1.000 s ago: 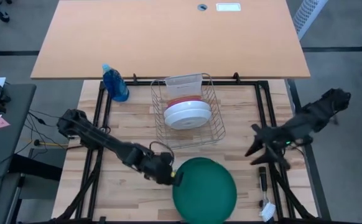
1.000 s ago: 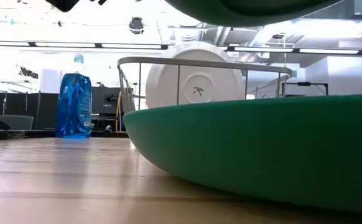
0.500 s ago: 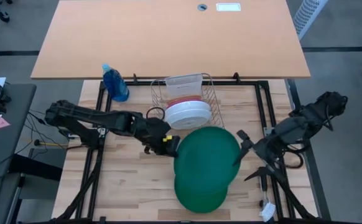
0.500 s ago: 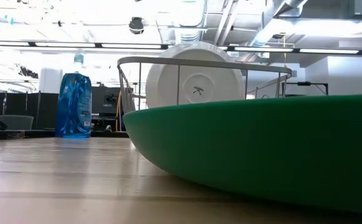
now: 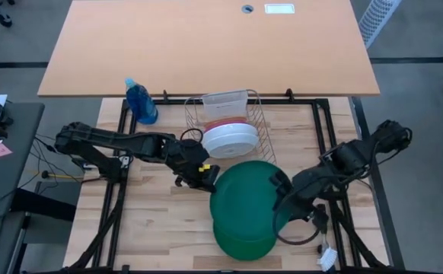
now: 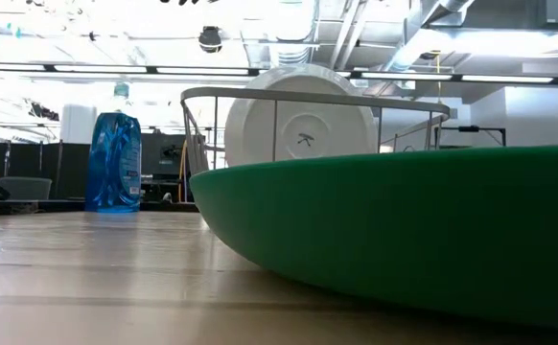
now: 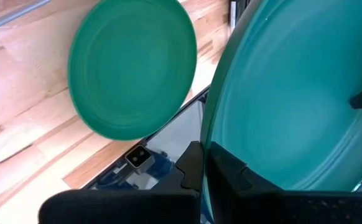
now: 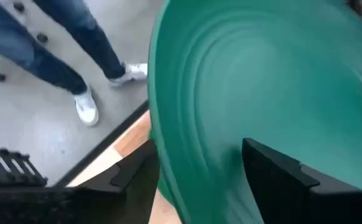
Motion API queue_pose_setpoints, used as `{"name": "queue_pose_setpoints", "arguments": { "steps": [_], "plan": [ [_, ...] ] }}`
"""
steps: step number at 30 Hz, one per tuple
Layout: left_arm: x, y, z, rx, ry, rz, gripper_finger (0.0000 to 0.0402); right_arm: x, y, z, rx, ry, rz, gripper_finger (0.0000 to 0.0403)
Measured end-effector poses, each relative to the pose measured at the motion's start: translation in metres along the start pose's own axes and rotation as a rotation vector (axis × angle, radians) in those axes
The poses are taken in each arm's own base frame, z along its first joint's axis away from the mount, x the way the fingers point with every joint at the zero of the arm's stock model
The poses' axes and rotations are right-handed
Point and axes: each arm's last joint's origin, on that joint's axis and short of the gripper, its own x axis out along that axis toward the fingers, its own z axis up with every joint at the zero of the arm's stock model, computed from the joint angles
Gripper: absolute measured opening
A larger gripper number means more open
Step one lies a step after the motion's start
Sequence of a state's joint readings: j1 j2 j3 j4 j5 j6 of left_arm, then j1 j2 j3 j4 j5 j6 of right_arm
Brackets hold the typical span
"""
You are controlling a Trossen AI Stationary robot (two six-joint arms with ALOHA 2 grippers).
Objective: Sort dishes
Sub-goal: Put the green plate in the dish rack
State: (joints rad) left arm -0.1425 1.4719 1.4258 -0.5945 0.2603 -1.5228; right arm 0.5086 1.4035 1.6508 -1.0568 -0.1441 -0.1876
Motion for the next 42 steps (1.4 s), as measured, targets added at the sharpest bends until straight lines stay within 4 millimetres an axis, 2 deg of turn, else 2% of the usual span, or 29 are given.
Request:
{"name": "queue_pose_setpoints", "arguments": {
  "steps": [4, 8, 12, 16, 21, 24, 28, 34, 38, 42],
  "plan": [
    [0.0, 0.0, 0.0, -0.001, 0.001, 0.003, 0.0, 0.008, -0.002, 0.001, -0.027, 0.023, -0.006, 0.0188],
    [0.0, 0.002, 0.0, -0.006, -0.003, 0.018, 0.0, 0.009, -0.002, 0.001, -0.055, 0.023, -0.006, 0.0104],
    [0.0, 0.004, 0.002, -0.013, -0.062, 0.039, 0.0008, 0.002, -0.001, 0.001, -0.063, 0.004, -0.022, 0.002],
    [-0.005, 0.001, 0.003, 0.016, -0.094, 0.005, 0.0035, -0.007, 0.0, 0.0, -0.056, -0.015, -0.027, 0.0015],
    [-0.035, -0.009, 0.001, 0.077, -0.148, -0.104, 0.0065, -0.022, 0.003, -0.005, -0.005, -0.033, -0.01, 0.0006],
    [-0.063, -0.012, -0.001, 0.113, -0.258, -0.164, 0.0075, -0.042, 0.0, -0.003, 0.074, -0.1, 0.008, 0.0006],
    [-0.112, -0.013, -0.009, 0.181, -0.488, -0.251, 0.0079, -0.073, -0.006, 0.004, 0.198, -0.244, -0.013, 0.0006],
    [-0.171, -0.005, -0.023, 0.324, -0.854, -0.274, 0.0079, -0.141, -0.03, 0.023, 0.325, -0.704, -0.045, 0.0006],
    [-0.193, 0.001, -0.027, 0.416, -0.981, -0.231, 0.0079, -0.187, -0.051, 0.03, 0.311, -1.041, -0.076, 0.0006],
    [-0.2, 0.003, -0.027, 0.503, -1.058, -0.159, 0.0079, -0.221, -0.065, 0.033, 0.243, -1.319, -0.147, 0.0006]
  ]
}}
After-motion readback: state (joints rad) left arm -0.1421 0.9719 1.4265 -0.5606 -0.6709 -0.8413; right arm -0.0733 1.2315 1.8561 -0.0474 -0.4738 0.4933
